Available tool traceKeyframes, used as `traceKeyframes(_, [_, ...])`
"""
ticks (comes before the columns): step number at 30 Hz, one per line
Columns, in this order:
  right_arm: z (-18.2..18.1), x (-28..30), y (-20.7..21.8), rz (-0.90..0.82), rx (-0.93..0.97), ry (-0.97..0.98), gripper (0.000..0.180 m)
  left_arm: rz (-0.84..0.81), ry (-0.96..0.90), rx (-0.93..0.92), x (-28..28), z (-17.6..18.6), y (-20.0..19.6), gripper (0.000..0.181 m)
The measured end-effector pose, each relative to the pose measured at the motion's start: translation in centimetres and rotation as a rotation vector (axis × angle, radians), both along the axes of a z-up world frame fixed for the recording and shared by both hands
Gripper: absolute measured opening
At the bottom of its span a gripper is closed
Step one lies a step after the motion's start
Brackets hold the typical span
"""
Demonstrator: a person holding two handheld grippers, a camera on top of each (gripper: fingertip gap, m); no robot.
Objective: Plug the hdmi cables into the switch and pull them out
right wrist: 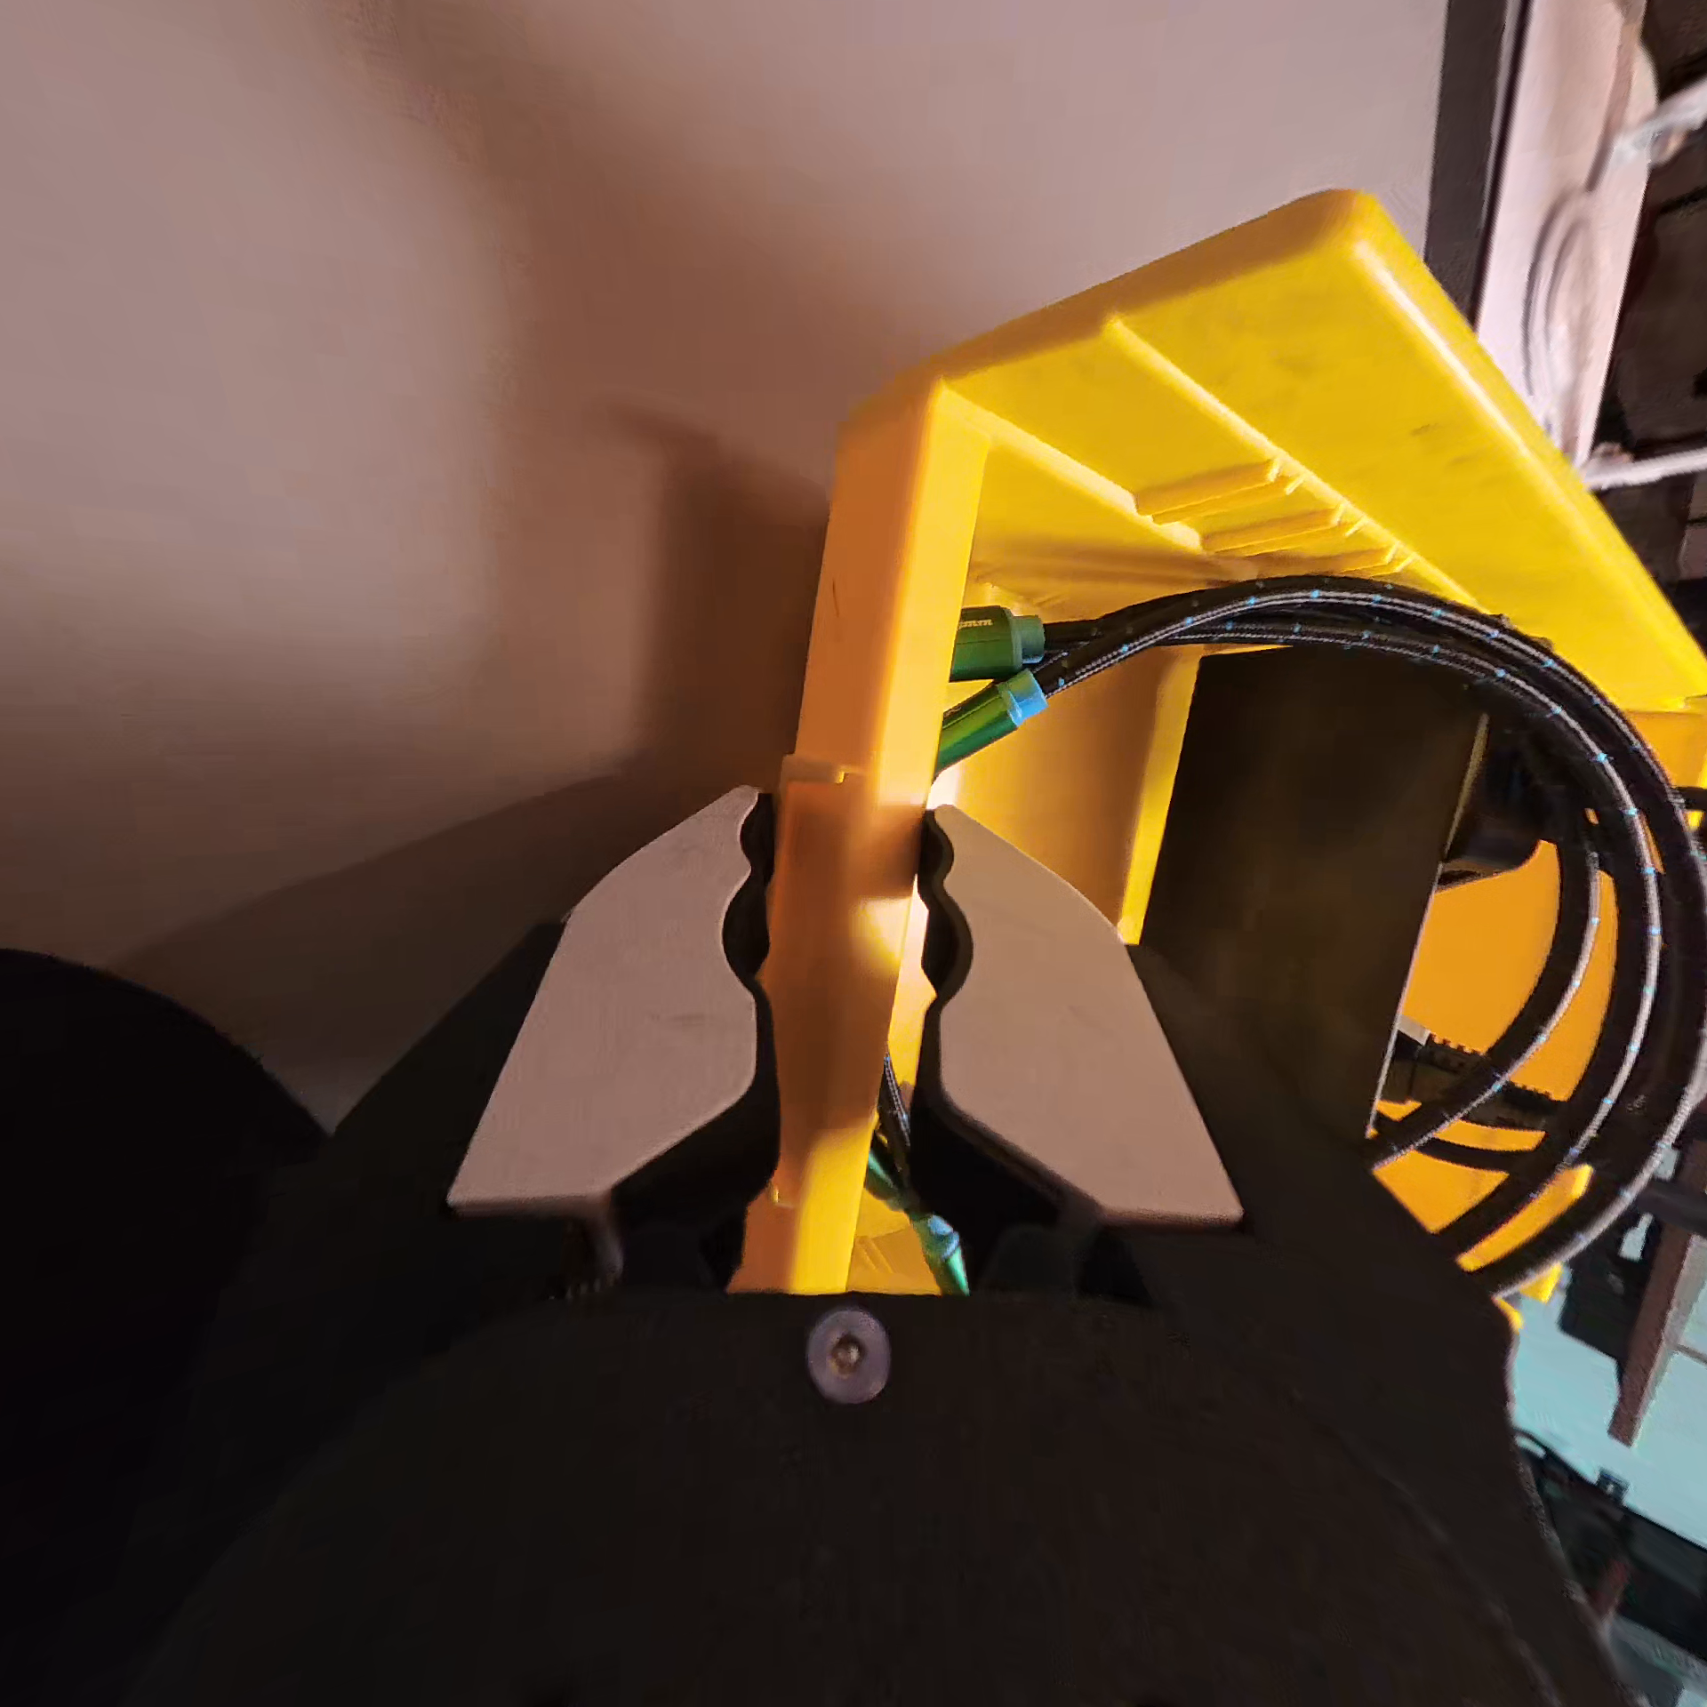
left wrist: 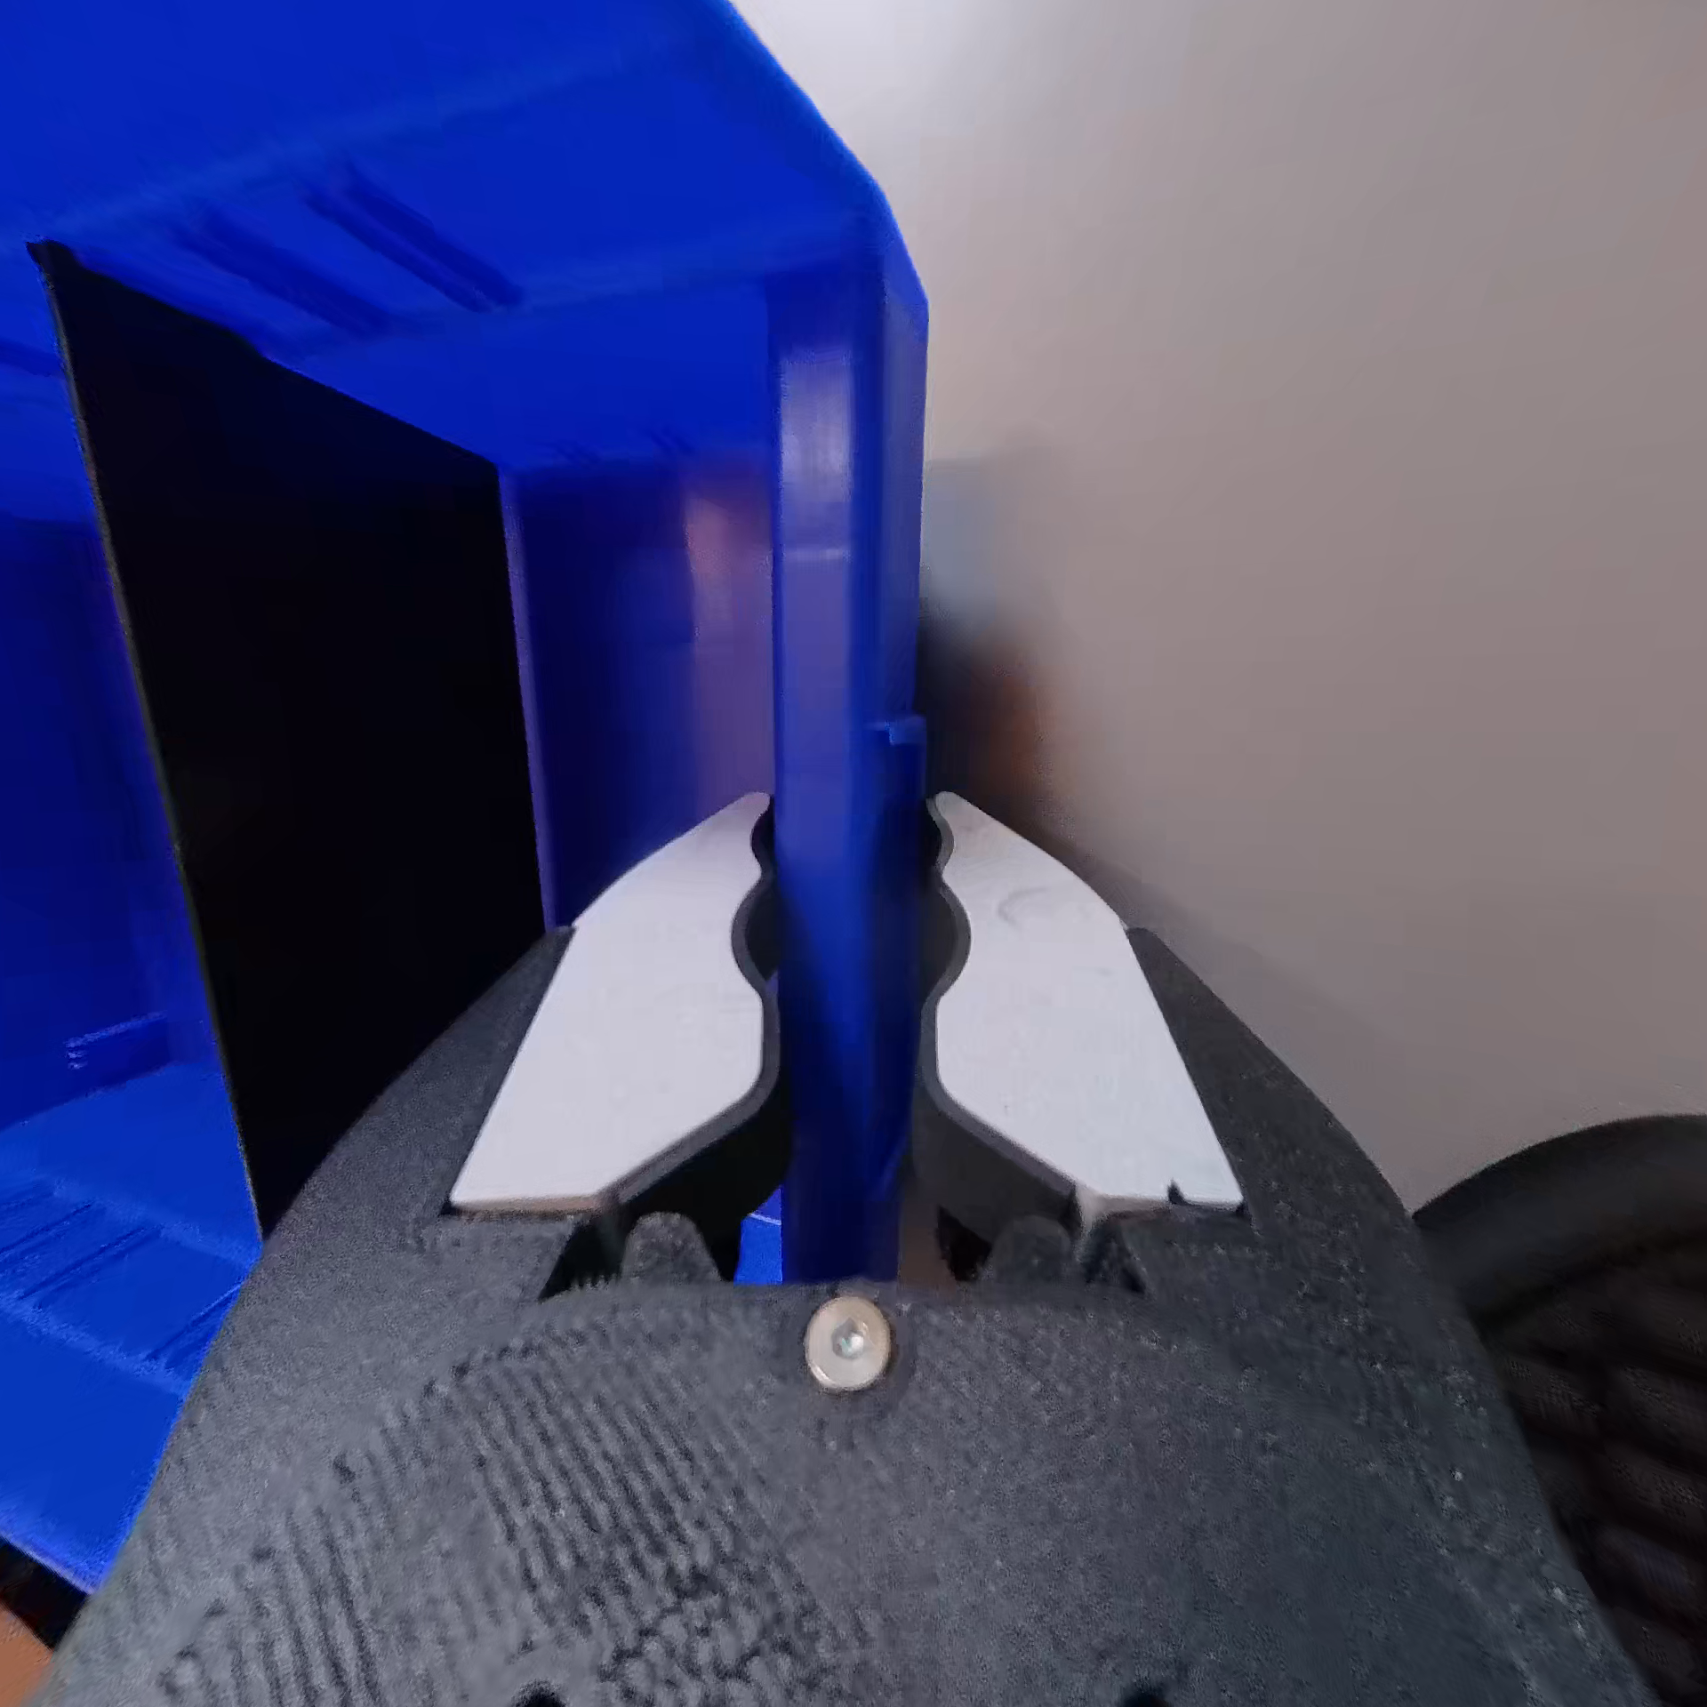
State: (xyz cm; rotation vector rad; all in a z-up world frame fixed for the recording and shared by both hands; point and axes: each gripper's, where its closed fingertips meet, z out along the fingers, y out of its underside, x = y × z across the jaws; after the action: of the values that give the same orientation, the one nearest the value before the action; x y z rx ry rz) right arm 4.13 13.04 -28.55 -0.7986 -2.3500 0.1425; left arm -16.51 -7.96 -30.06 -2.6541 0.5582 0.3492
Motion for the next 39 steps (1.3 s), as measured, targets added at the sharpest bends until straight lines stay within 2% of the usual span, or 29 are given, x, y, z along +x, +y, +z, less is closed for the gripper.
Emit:
traceKeyframes(5, [0.2,0.4,-3.9,0.121,0.022,0.040,0.030,-0.188,0.007,0.023,4.4,0.1,3.9,0.029])
traceKeyframes(8, [1.7,0.3,-5.0,0.064,-0.039,0.107,0.035,-0.224,0.002,0.090,5.6,0.6,6.0,0.031])
traceKeyframes(10, [5.0,0.8,-5.4,-0.010,-0.167,0.227,0.037,-0.177,-0.045,0.193,6.1,2.4,6.8,0.036])
traceKeyframes(12, [8.8,2.1,-4.0,-0.140,-0.297,0.380,0.037,-0.142,-0.120,0.331,7.2,4.9,6.8,0.039])
traceKeyframes(14, [11.7,4.1,-0.4,-0.322,-0.373,0.542,0.037,-0.106,-0.243,0.468,8.9,7.1,6.5,0.042])
traceKeyframes(16, [12.7,6.4,3.6,-0.514,-0.427,0.656,0.039,-0.051,-0.382,0.561,10.4,8.3,6.3,0.045])
traceKeyframes(20, [9.3,8.8,7.5,-0.763,-0.510,0.632,0.058,0.059,-0.599,0.671,12.9,8.6,7.6,0.052])
traceKeyframes(24, [6.0,7.8,7.1,-0.822,-0.613,0.574,0.061,0.144,-0.633,0.677,14.0,7.1,10.1,0.064])
traceKeyframes(31, [4.0,5.5,7.3,-0.874,-0.683,0.543,0.049,0.289,-0.630,0.743,13.6,6.6,14.0,0.074])
traceKeyframes(37, [4.3,4.6,7.7,-0.879,-0.687,0.586,0.035,0.379,-0.627,0.820,13.2,6.7,15.1,0.066])
traceKeyframes(39, [4.4,4.4,8.0,-0.889,-0.680,0.606,0.034,0.414,-0.610,0.841,12.9,6.8,15.3,0.057])
